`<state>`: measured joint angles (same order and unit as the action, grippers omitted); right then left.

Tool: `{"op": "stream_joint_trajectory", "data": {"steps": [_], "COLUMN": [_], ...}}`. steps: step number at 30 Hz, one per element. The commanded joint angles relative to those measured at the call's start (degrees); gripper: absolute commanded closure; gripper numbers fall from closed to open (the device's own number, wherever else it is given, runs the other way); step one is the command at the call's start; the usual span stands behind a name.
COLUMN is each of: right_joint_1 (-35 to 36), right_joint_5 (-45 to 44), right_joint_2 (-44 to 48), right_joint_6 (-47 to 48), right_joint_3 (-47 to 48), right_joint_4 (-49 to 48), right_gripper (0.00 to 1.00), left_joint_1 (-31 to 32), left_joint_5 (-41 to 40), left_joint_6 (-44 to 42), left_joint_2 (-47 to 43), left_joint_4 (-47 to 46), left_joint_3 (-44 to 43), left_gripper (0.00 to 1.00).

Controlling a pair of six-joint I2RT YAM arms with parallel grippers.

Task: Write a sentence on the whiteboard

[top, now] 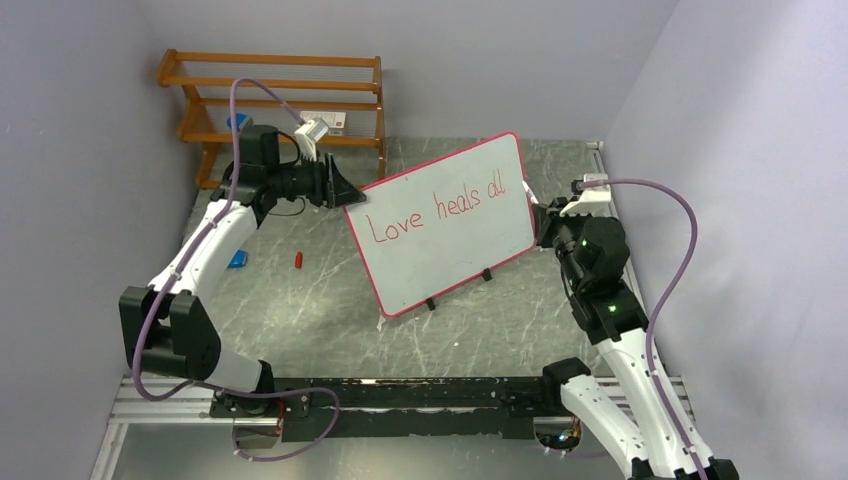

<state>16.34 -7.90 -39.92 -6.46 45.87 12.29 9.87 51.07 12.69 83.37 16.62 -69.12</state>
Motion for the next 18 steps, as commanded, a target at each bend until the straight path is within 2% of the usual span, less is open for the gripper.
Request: {"op": "stream_joint_trajectory", "data": {"steps": [1,9,13,18], "right_joint_1": [-0.34,0.5,1.92,4.6], "right_joint_5": [0.06,-1.39,-3.3,-5.87], "right_joint_2": [1.26,3.3,5.14,7.72], "right_joint_6": [0.06,0.38,0.56,0.75], "right_joint_3": [-0.48,-0.8,-1.31,-2.01], "right_joint_4": [0.68,1.14,1.16,1.28], "right_gripper": [1.0,1.0,1.0,1.0], "left_joint_1": [0.33,-1.09,-3.82,-7.03], "left_joint_5": [-4.34,-14.98,-25.55,-35.97], "left_joint_6": [1.0,2.68,1.55,1.57], "left_joint_2": [-4.04,-7.97,-12.21,-17.19], "left_joint_4": [2.68,9.46,15.28,21.23], "left_joint_3": [-5.05,-9.36,-7.72,-4.57], "left_gripper": [0.36,0.15,0.05,0.01]}}
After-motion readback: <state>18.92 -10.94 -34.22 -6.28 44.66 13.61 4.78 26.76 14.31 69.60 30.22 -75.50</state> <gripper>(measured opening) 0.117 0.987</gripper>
